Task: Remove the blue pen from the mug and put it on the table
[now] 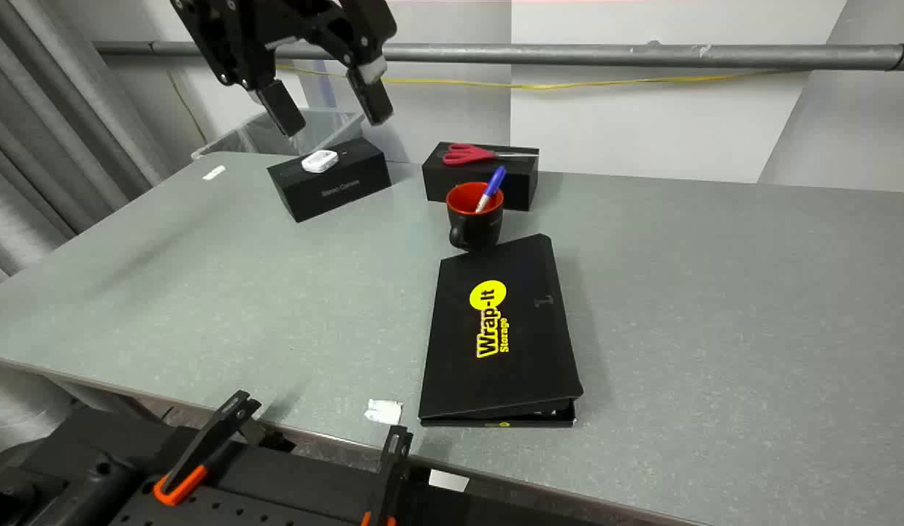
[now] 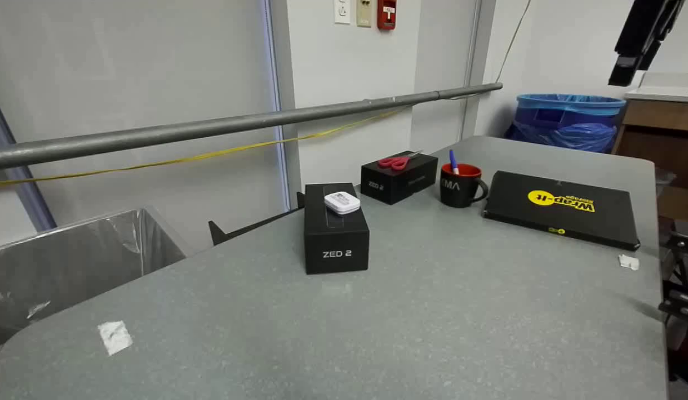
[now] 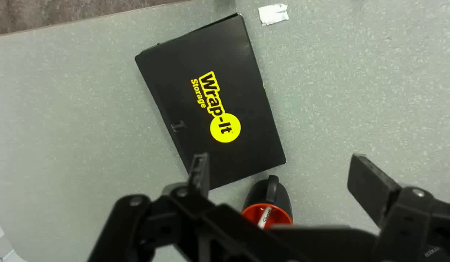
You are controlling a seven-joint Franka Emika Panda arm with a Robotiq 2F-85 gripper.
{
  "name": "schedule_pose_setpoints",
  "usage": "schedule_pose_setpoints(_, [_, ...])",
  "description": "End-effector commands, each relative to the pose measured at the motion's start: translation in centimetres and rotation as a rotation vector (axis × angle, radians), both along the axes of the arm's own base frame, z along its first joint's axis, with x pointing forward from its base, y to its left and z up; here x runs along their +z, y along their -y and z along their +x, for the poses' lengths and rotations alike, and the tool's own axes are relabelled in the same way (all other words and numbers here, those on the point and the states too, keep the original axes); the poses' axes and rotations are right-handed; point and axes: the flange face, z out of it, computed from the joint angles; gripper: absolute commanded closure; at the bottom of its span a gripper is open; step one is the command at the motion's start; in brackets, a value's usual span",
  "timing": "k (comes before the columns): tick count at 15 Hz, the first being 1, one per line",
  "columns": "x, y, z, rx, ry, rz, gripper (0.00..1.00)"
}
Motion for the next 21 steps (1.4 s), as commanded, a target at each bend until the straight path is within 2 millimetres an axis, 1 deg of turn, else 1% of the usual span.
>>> schedule_pose_setpoints(1, [0.1,0.0,0.0,0.000,-0.001,0.000,0.00])
schedule_pose_setpoints(6, [0.1,0.0,0.0,0.000,-0.001,0.000,0.00])
schedule_pose_setpoints(7, [-0.1,0.1,-0.4,0.024,-0.009,0.008,0.00])
schedule_pose_setpoints(8, [0.1,0.2,0.1,0.026,0.002,0.007,0.00])
schedule_pose_setpoints(11, [-1.0,0.6,3.3,0.031,0.049,0.041,0.00])
schedule_pose_setpoints(14, [-3.0,1.2,7.5,0.022,0.103,0.079,0.00])
schedule_pose_setpoints(17, [-4.7,2.0,11.5,0.002,0.107,0.113,0.00])
schedule_pose_setpoints(19, [-5.0,2.7,13.6,-0.019,0.100,0.137,0.00])
schedule_pose_setpoints(20, [-4.9,3.0,14.1,-0.022,0.091,0.159,0.00])
schedule_pose_setpoints(21, [-4.9,2.5,11.8,-0.016,0.092,0.124,0.00])
